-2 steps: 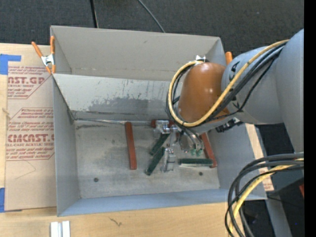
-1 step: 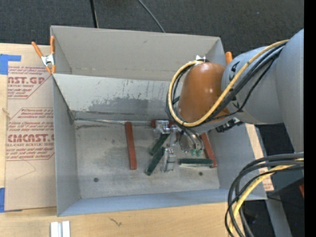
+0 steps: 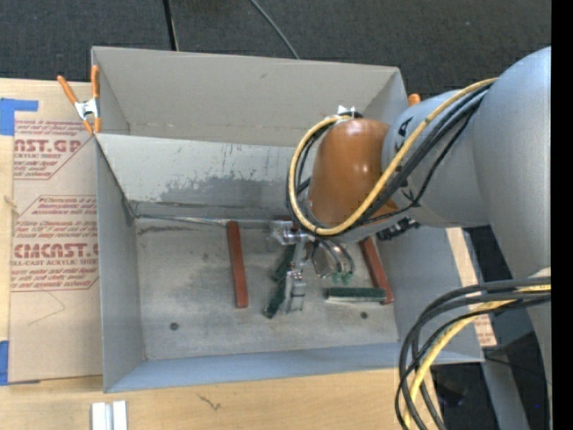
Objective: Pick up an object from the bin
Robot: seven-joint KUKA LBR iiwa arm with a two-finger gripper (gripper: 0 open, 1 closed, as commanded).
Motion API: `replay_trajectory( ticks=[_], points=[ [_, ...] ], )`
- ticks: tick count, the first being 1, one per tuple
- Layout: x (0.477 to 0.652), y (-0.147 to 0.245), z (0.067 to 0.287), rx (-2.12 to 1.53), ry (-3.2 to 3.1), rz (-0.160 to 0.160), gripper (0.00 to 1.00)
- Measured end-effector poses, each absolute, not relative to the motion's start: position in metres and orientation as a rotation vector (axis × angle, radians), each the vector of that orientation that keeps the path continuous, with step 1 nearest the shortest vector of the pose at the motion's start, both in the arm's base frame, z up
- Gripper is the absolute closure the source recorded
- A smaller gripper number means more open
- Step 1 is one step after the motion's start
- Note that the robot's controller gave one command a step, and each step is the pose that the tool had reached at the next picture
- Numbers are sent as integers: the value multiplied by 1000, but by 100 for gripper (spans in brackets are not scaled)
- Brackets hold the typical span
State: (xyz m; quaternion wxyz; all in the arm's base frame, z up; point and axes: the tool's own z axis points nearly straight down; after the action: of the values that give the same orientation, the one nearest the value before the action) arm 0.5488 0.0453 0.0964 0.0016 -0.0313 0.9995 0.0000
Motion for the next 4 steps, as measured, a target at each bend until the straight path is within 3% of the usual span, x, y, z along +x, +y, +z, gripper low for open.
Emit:
replay_trajectory(
  ticks=[1,2,3,4],
  points=[
    [522,36,76,-184,3135,1,0],
    [569,45,70,-34,3140,2,100],
    [569,44,70,-33,3141,2,0],
    [569,44,70,-33,3141,2,0]
  ],
)
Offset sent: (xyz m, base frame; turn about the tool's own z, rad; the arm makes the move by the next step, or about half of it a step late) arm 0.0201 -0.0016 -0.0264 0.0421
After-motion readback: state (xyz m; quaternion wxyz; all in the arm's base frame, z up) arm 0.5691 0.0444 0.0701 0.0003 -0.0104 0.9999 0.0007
